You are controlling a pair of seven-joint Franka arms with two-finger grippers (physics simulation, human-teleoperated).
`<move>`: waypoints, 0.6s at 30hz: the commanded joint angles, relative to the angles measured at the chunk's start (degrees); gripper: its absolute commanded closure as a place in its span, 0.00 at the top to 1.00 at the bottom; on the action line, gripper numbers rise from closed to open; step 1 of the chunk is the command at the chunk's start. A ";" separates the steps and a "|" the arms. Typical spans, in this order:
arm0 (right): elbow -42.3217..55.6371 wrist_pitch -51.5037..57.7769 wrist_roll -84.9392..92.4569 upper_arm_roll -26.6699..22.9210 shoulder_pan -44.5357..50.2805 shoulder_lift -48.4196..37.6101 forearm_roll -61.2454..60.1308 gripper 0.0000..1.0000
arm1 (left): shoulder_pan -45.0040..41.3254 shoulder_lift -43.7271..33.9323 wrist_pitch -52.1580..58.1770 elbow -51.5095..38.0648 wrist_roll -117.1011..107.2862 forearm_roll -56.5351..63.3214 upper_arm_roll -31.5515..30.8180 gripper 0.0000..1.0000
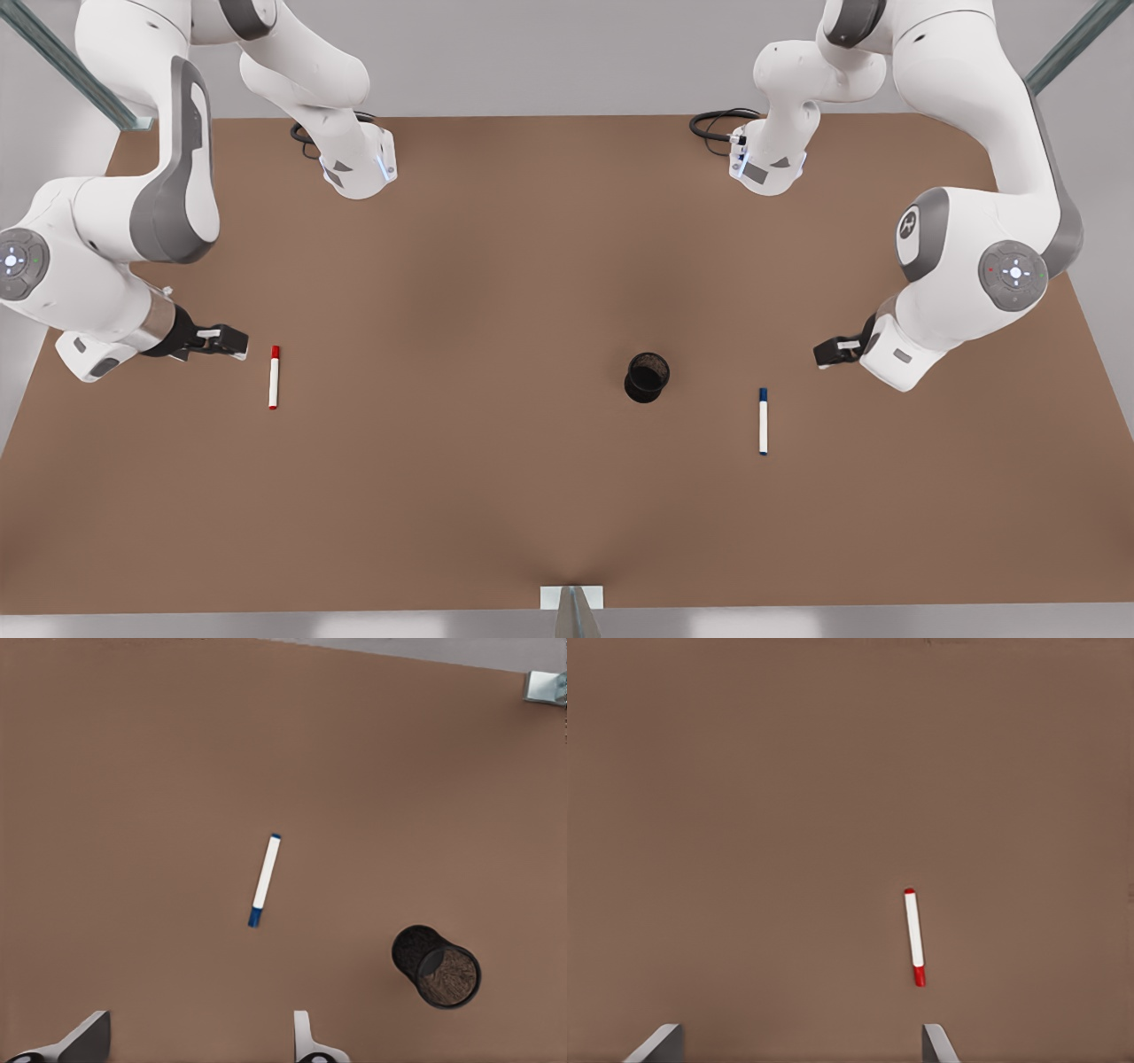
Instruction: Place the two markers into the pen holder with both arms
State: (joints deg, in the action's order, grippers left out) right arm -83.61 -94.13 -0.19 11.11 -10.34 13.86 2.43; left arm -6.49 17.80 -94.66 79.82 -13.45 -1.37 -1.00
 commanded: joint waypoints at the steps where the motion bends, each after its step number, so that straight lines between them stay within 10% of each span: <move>1: 0.03 0.17 0.54 0.05 -0.03 -0.15 0.12 1.00 | -0.02 -0.05 -1.31 -0.11 7.39 0.40 -0.06 1.00; 18: -0.24 0.17 -0.69 1.02 -0.12 -0.15 0.12 1.00 | -1.42 17.00 -43.24 15.45 6.77 -0.22 -0.06 1.00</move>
State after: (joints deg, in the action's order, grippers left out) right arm -83.87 -93.99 -0.35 12.11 -10.47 13.77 2.59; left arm -7.80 34.35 -129.83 95.29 -9.11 -1.65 -1.05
